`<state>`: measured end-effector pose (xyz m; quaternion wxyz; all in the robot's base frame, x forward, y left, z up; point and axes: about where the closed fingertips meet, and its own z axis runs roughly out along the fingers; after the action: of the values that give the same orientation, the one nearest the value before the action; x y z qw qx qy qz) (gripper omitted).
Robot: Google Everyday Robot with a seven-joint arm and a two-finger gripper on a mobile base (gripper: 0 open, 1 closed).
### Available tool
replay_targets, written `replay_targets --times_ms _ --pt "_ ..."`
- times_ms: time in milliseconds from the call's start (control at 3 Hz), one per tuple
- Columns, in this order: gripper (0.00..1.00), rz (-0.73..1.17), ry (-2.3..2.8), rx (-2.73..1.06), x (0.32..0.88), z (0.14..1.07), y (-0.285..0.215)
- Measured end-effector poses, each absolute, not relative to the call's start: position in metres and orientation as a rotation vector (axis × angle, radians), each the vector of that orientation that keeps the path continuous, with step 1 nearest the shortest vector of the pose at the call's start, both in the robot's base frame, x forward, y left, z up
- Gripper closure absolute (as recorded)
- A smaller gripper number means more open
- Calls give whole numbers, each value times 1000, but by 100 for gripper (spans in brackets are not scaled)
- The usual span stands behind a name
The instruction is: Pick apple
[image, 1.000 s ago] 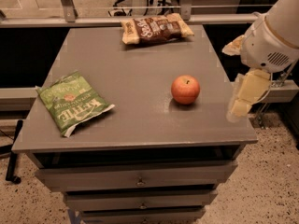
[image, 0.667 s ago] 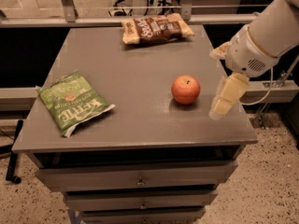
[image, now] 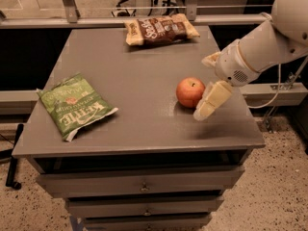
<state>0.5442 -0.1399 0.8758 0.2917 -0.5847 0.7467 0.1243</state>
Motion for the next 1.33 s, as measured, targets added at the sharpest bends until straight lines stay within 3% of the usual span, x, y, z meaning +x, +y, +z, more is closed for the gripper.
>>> replay_targets --times_ms 333,667,1333 --pt "0 362 1979 -1501 557 863 -139" --pt "15 394 1971 -1456 563 856 -134" --pt "61 396 1939 -1429 569 863 -136"
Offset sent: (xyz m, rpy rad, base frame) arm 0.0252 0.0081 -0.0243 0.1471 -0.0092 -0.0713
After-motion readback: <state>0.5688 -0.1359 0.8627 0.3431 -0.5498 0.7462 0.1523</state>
